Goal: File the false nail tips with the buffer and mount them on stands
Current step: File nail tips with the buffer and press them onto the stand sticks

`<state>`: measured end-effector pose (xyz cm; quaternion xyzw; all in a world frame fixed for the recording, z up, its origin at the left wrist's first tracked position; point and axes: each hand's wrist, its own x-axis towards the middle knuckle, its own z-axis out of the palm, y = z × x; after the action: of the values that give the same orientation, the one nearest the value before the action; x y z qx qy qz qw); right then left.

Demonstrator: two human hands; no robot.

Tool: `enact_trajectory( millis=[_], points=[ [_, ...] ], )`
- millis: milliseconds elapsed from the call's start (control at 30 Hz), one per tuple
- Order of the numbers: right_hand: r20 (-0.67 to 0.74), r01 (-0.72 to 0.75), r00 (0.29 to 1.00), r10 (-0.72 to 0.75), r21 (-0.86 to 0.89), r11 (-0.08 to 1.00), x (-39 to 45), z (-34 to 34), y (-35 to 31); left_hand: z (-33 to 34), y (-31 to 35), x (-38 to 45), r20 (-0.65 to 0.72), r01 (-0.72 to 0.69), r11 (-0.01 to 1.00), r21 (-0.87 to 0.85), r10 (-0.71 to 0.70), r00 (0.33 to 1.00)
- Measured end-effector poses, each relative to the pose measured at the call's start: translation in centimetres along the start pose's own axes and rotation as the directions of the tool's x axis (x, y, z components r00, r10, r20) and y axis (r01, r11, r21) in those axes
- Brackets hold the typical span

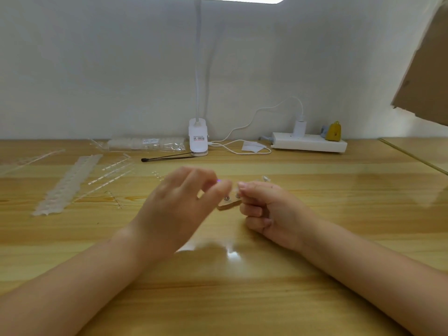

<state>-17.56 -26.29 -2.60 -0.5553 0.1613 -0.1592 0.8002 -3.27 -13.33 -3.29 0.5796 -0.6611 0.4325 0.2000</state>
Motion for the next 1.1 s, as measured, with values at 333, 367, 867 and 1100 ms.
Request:
enact_trajectory(
  millis=[333, 367, 867, 1100],
  points=[
    [0.076, -0.005, 0.997, 0.004, 0.015, 1.0, 0.0, 0.0, -0.1, 0.1, -0.1, 0.1, -0.046, -0.022, 0.999, -0.042, 0.02, 0.999],
    [0.072, -0.003, 0.997, 0.002, 0.018, 1.0, 0.0, -0.1, -0.1, 0.0, -0.4, 0.1, -0.054, 0.021, 0.998, -0.051, -0.023, 0.998],
    [0.239, 0.0, 0.971, 0.016, -0.067, 0.998, -0.2, -0.1, 0.3, -0.2, 1.8, 0.4, -0.145, -0.112, 0.95, -0.293, 0.071, 0.987],
    [0.229, -0.033, 0.973, 0.042, -0.041, 0.999, -0.1, -0.4, 0.2, -0.7, 0.6, 0.3, -0.075, 0.052, 0.935, -0.351, -0.084, 0.994]
  ],
)
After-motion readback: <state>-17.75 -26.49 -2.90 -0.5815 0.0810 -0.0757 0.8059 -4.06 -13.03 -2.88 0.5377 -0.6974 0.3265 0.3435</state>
